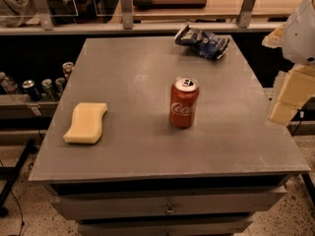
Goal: Knock coke can over
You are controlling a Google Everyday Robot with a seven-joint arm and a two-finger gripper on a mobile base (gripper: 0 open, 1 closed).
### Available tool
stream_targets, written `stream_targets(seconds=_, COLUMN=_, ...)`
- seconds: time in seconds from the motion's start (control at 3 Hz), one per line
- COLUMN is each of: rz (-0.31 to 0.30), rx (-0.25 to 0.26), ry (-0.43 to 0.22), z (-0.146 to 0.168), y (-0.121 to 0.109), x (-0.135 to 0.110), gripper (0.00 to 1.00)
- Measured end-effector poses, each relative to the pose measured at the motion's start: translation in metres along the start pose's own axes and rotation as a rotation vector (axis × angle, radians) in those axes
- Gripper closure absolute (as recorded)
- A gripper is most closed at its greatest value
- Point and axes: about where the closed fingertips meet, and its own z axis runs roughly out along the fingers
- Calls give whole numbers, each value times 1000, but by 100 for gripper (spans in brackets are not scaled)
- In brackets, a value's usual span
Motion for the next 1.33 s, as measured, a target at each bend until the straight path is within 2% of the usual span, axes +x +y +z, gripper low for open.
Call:
stream_targets(seconds=0.33, rz=0, rx=0, ry=0, z=0, y=0, x=0, gripper=0)
stream_targets(seconds=0.67, rz=2, rx=6, ry=-46, z=-1, y=-1, x=-3, gripper=0)
stream_targets(seconds=1.0, rz=-9, rx=-2, ry=-185, z=14, y=-10, x=-9, gripper=0)
stream_targets(seconds=1.33, rz=-25, rx=-32, ry=-372, z=33, y=-17, x=-23, gripper=0)
